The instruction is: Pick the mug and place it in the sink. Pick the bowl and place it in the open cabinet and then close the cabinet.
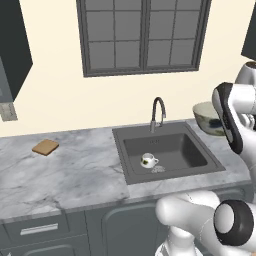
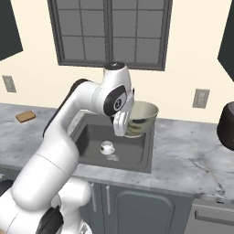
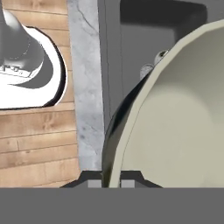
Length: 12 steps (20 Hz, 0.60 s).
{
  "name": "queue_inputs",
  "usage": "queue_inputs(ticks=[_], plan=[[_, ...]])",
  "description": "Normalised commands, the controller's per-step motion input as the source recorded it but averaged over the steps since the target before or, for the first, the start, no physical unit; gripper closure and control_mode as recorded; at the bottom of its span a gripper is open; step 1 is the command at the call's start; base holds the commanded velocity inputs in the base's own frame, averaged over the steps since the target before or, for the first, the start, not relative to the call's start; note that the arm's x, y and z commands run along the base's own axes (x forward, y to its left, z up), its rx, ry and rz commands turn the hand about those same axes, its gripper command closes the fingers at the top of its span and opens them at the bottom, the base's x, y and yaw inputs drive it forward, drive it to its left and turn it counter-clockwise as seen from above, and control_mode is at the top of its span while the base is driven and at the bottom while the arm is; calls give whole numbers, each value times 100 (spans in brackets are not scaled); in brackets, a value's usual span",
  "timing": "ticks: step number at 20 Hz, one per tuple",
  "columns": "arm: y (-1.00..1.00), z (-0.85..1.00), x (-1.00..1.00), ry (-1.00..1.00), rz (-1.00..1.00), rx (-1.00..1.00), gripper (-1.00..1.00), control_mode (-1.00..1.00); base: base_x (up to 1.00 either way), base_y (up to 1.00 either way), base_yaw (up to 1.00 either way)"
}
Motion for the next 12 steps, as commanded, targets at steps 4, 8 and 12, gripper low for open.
queue_inputs(ticks=[4, 8, 12], plan=[[13, 17, -31, 0, 3, 13, 100, -100, 0, 0, 0], [0, 3, -13, 0, 0, 3, 100, 100, -42, 20, 4], [0, 0, 0, 0, 0, 0, 100, 100, -71, 32, 16]])
